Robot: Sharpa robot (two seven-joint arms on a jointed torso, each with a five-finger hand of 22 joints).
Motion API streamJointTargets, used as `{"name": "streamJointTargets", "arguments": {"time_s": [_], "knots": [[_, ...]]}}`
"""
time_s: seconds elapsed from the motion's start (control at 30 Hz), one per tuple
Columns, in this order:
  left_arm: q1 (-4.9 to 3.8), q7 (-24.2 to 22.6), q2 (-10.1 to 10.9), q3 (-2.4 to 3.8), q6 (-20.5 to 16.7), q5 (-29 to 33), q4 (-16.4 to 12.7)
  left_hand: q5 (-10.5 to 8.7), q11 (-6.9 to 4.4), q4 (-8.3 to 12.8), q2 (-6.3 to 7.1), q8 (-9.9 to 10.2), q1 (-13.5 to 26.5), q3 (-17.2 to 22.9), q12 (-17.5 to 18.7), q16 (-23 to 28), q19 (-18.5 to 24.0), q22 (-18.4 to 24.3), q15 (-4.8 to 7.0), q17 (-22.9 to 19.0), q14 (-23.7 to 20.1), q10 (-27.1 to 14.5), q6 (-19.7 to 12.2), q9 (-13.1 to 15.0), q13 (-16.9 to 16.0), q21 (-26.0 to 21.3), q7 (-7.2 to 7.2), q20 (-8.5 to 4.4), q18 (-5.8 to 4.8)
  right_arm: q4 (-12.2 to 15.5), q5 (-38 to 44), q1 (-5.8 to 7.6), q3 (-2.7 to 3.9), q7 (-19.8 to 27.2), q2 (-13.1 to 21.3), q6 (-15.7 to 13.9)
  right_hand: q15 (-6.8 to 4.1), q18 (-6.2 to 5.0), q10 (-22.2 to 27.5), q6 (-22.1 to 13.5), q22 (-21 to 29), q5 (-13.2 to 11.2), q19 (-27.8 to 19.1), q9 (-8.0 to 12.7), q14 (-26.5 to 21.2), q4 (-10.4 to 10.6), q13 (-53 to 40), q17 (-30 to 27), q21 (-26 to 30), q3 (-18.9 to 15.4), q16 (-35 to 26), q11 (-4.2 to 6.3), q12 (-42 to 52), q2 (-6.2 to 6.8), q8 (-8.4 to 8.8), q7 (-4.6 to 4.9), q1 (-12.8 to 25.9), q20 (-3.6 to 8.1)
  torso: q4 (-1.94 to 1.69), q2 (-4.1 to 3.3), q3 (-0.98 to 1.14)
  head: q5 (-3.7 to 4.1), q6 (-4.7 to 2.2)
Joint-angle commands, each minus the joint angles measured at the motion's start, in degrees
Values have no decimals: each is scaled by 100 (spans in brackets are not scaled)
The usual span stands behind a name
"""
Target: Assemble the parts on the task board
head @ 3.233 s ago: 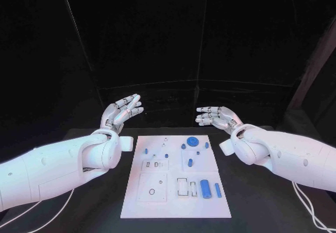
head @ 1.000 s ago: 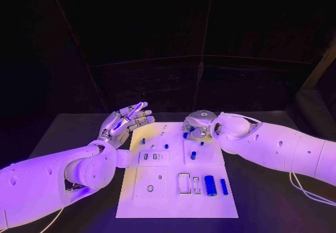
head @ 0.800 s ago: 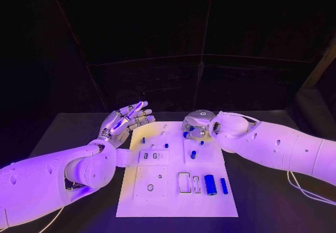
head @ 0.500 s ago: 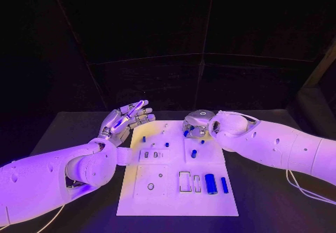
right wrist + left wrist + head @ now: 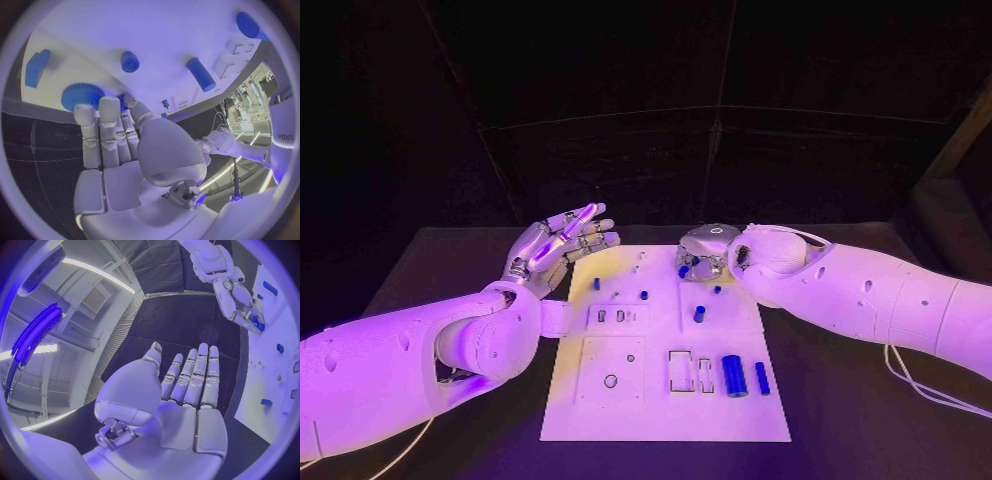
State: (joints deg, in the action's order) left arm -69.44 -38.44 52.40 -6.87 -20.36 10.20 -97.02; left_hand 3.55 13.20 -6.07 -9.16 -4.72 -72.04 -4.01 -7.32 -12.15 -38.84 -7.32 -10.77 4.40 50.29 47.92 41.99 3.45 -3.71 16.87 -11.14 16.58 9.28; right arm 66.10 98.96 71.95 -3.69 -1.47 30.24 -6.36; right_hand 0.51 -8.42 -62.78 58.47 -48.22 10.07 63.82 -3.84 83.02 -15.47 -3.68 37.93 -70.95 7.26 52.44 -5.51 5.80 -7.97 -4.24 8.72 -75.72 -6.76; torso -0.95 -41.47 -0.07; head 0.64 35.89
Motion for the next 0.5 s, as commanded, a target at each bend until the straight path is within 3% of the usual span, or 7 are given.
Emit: {"name": "streamJointTargets", "arguments": {"time_s": [0.03,0.17,0.4,0.5], "knots": [[-11,-45,-1,6,95,-72,-5,21,14,27,-22,18,-52,9,20,29,-47,7,-6,-9,47,44,32,8,6,21,-516,-6,65,3,2,2,-5,-5,-12,-37,-18,79,-69,68,-49,-102,56,-15,26,2,6,58,-44,93,58,12,23,-102,-48,5,-3,12,-5,-1,0,-14,12],[-12,-38,8,6,96,-75,-3,21,14,27,-22,18,-52,9,20,29,-47,7,-6,-9,47,44,32,8,6,21,-516,-6,65,54,-82,1,-4,-3,28,-416,-34,132,-198,186,-363,-284,234,-25,75,-12,-1,359,-224,343,334,29,35,-131,-78,-3,-14,27,-2,8,-5,-22,14],[-18,-34,22,6,98,-76,19,20,13,34,-25,16,-56,17,20,29,-51,10,-5,-10,52,48,45,9,6,20,-515,-6,66,178,-322,15,-1,-29,77,-916,-30,146,-247,227,-468,-271,274,-23,70,-7,-1,469,-300,524,456,36,3,-51,-70,6,36,29,10,5,-5,-45,-25],[-20,-28,22,6,107,-74,36,20,13,34,-25,16,-56,17,20,29,-51,10,-5,-10,52,48,45,9,6,20,-515,-6,66,137,-371,38,0,-89,5,-1076,-27,148,-247,226,-482,-279,274,-21,62,5,0,477,-312,567,472,34,-13,-19,-61,10,64,28,-7,-6,0,-30,-44]]}}
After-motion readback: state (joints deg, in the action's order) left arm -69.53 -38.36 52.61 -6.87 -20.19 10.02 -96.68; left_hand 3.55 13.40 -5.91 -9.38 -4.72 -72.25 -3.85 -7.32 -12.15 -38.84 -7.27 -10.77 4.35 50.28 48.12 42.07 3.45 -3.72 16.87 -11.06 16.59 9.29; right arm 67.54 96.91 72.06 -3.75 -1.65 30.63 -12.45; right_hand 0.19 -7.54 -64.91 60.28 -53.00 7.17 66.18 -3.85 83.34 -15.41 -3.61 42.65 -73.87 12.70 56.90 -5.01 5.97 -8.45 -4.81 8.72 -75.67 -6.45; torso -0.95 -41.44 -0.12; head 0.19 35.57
